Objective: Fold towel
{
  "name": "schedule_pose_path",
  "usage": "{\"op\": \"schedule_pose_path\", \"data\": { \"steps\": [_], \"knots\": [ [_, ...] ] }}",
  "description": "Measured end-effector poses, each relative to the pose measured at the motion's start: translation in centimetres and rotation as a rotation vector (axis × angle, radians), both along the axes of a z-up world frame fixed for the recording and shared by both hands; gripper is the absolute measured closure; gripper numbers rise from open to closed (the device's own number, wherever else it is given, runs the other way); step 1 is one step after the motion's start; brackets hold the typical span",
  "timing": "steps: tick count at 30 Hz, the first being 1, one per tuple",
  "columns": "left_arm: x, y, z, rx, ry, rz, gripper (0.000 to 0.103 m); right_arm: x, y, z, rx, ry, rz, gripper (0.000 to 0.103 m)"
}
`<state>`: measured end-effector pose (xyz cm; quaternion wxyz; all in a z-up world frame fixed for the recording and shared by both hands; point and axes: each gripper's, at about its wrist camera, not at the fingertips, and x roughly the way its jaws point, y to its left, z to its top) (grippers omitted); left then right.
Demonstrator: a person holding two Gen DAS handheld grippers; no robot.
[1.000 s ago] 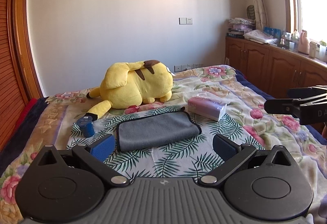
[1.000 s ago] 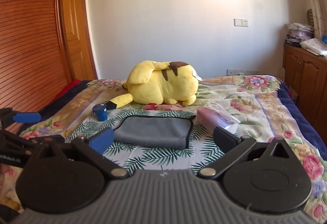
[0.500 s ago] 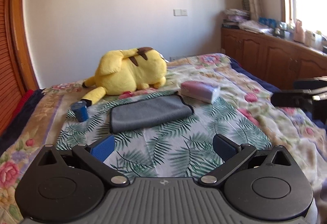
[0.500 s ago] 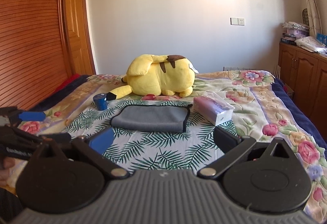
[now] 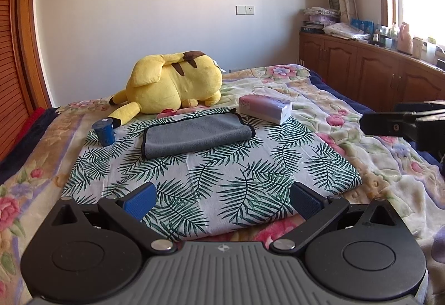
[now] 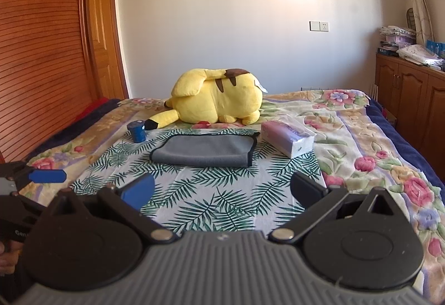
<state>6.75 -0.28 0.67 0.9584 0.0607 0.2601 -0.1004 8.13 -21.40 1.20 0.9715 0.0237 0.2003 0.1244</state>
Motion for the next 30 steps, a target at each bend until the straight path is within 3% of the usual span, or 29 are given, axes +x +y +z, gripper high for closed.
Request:
{"op": "schedule_pose_path", "data": {
  "steps": [15,30],
  "knots": [
    [-2.3,0.3,-0.7,-0.028,0.008,0.063,0.016,-2.3,-0.4,-2.4,-0.002,0.02,0.018,0.0],
    [-3.7,0.3,0.5,-0.051,-0.093,0.105,0.016,-3.1,-1.4,-2.4,0.025,-0.033,-0.011,0.0]
  ]
}}
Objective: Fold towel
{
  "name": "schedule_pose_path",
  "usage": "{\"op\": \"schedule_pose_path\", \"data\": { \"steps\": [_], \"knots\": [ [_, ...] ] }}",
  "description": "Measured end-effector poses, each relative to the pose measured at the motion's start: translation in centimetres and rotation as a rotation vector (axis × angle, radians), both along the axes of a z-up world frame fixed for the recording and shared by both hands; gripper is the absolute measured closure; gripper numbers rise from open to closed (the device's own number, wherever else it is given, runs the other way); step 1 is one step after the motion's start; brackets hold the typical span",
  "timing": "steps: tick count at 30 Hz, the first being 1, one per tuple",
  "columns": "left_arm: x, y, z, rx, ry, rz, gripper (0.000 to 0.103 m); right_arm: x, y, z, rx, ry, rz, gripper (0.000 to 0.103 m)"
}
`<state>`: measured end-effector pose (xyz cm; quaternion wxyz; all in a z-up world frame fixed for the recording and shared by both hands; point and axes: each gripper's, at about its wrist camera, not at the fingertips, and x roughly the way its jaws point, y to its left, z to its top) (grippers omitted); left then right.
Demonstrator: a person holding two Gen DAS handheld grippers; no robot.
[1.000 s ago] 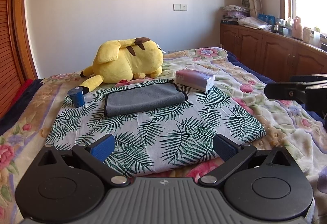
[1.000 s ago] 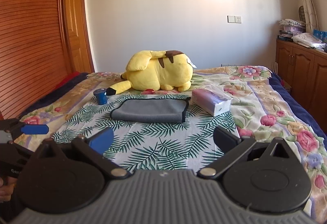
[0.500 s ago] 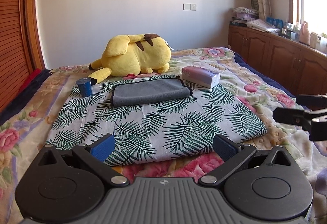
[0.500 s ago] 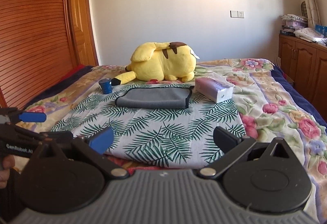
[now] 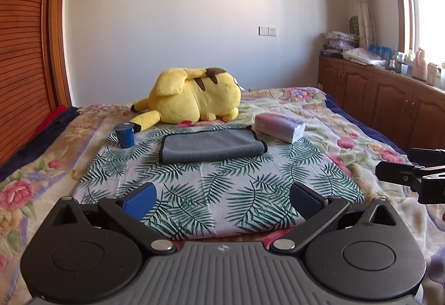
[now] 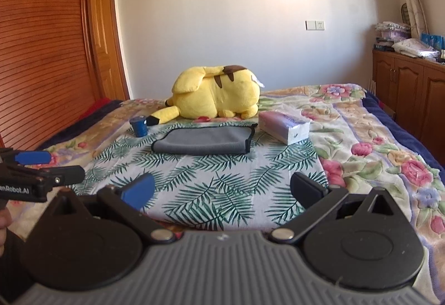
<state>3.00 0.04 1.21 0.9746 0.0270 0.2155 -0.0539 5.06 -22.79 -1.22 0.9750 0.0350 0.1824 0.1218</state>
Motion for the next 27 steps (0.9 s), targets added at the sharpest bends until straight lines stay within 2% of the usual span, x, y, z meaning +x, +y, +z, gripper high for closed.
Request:
{"op": "schedule_pose_path", "data": {
  "steps": [21,27],
  "knots": [
    [-1.0,0.6,0.9,-0.003,-0.082,0.057,0.016,-1.1,-0.5,0.7,0.009,-0.123,-0.043,0.0],
    [-1.0,0.6,0.9,0.009,-0.089,0.062,0.016,-1.0,-0.5,0.6,0.013,-0.126,-0.048,0.0]
  ]
}}
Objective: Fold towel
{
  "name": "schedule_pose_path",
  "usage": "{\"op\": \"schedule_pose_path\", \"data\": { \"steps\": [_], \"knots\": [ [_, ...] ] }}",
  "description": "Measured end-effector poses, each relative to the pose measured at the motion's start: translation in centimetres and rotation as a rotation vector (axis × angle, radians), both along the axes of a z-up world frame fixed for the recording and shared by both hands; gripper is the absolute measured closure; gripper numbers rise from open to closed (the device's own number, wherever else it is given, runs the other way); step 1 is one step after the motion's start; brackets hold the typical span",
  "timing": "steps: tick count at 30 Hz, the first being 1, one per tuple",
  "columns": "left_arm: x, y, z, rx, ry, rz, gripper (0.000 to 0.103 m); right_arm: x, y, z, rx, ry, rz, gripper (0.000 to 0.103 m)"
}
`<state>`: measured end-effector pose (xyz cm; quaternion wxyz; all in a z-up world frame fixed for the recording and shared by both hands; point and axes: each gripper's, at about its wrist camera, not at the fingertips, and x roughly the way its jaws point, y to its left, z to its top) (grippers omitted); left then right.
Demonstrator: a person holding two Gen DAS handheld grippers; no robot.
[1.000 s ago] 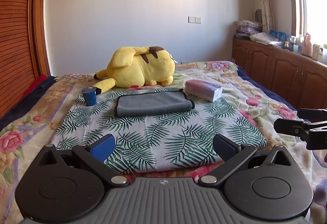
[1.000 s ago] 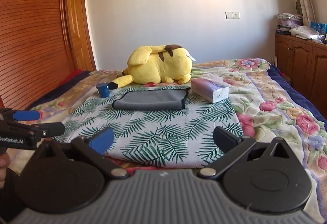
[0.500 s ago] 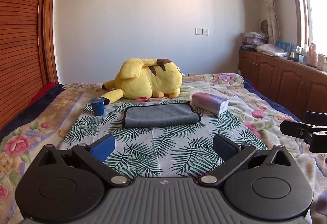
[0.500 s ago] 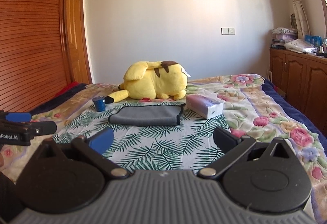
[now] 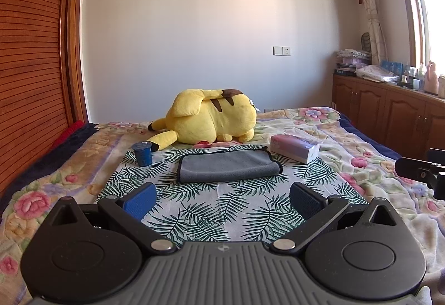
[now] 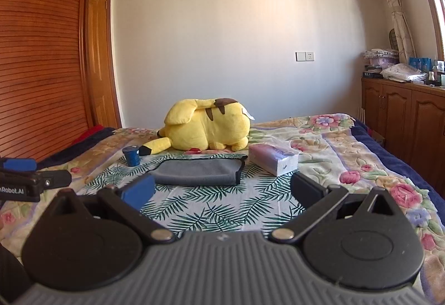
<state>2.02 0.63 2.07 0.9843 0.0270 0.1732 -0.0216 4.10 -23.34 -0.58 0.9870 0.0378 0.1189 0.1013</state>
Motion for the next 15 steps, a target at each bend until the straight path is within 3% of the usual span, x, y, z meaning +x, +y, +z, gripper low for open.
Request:
{"op": "schedule_pose_path", "data": {
  "steps": [15],
  "knots": [
    [-0.1,0.03,-0.2,0.004,0.001,0.002,0.016,-0.04,-0.22,-0.22,0.0,-0.004,-0.007,0.0]
  ]
}}
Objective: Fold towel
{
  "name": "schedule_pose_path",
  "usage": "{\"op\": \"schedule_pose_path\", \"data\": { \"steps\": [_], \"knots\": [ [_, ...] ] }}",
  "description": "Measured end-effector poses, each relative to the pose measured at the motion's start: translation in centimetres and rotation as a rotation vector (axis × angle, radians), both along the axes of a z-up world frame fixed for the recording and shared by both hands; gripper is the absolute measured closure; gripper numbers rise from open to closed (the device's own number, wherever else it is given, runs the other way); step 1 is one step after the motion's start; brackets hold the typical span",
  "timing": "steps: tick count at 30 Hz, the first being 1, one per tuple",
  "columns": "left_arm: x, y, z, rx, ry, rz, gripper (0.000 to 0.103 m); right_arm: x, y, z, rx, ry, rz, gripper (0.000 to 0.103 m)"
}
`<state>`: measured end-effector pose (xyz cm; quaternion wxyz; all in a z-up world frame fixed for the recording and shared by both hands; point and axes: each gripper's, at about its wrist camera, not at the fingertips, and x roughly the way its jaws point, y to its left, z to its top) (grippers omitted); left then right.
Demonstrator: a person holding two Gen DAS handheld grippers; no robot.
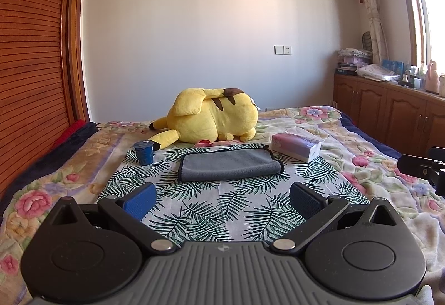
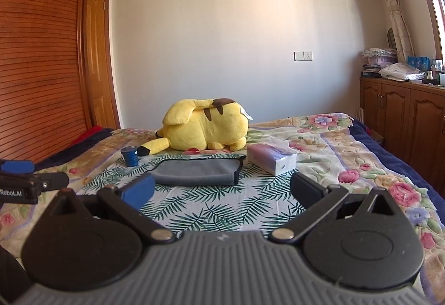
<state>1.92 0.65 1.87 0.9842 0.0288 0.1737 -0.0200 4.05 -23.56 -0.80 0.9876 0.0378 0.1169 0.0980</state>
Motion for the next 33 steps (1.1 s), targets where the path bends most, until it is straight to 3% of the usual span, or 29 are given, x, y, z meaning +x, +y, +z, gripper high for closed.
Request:
{"op": "schedule_pose_path", "data": {
  "steps": [33],
  "knots": [
    [0.06,0.06,-0.03,0.025,-0.006,0.002,0.016,0.01,-0.46,0.01,-0.003,0.0,-0.004,0.0]
  ]
}}
